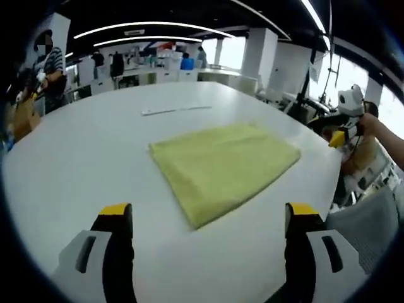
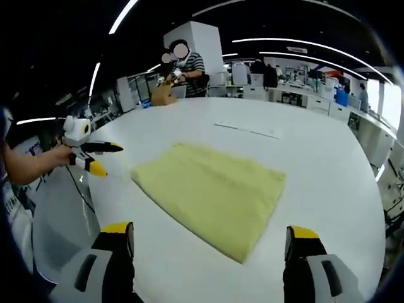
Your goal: Fold the garment on the visible template until the final outline fits inside the template.
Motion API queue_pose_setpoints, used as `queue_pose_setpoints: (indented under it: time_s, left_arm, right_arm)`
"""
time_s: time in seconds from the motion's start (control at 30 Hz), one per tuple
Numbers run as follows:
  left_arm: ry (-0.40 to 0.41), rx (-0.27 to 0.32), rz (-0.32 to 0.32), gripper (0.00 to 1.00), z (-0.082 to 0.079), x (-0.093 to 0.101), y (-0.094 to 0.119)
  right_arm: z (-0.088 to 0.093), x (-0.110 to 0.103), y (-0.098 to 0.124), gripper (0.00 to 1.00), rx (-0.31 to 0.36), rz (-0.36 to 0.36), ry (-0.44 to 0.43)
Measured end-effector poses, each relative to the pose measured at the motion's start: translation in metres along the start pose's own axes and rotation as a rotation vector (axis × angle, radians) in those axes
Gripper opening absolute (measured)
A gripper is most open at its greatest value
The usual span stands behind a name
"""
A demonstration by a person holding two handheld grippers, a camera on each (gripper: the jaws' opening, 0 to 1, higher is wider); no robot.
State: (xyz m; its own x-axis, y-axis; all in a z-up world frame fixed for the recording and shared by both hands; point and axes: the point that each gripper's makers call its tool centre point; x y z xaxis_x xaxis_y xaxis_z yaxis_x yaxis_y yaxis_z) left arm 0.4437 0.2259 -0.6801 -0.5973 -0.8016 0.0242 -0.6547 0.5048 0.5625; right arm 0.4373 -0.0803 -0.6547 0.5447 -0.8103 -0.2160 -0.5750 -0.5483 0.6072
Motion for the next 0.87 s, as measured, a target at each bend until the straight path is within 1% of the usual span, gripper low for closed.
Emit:
queue_pose_setpoints:
  time_s: [0.07,0.1,0.23,0.3,0.37,0.47,0.57,0.73,0.87]
  left_arm:
    - [-0.051,-0.031,-0.005,0.99,0.007,0.0,0.001]
    - [-0.058,-0.037,-0.006,0.99,0.009,0.001,0.002]
    - [-0.051,-0.034,0.004,0.99,0.011,0.005,0.005]
    - [-0.046,-0.028,0.0,0.99,0.011,0.006,0.006]
    - [-0.043,-0.026,-0.001,0.99,0.011,0.006,0.007]
    - [-0.036,-0.023,-0.011,0.99,0.011,0.005,0.008]
    - [-0.002,-0.004,-0.013,0.99,0.01,0.006,0.009]
    - [0.005,-0.011,-0.031,0.99,0.014,0.003,0.012]
    - [0.01,-0.022,-0.022,0.96,0.017,0.003,0.014]
  right_arm:
    - [0.0,-0.001,0.001,0.99,0.003,0.0,0.001]
    - [0.001,-0.002,0.001,0.99,0.004,0.001,0.002]
    - [0.007,-0.003,0.005,0.99,-0.004,0.017,0.017]
    - [0.008,-0.002,0.006,0.99,0.007,0.024,0.005]
    - [0.008,-0.001,0.008,0.99,0.037,0.037,-0.012]
    - [0.01,0.0,0.01,0.96,0.043,0.049,-0.013]
    - [0.013,0.0,0.01,0.96,0.034,0.059,0.004]
    - [0.012,0.001,0.011,0.96,0.048,0.064,0.005]
    - [0.011,0.002,0.012,0.95,0.046,0.07,0.006]
Point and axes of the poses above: the point that each gripper's makers call its tool centre point, and the gripper's own axes: y roughly backward along the fingers, x roughly to its right, z roughly out of its underside, and after that the axes turned 6 degrees about -y, right-handed
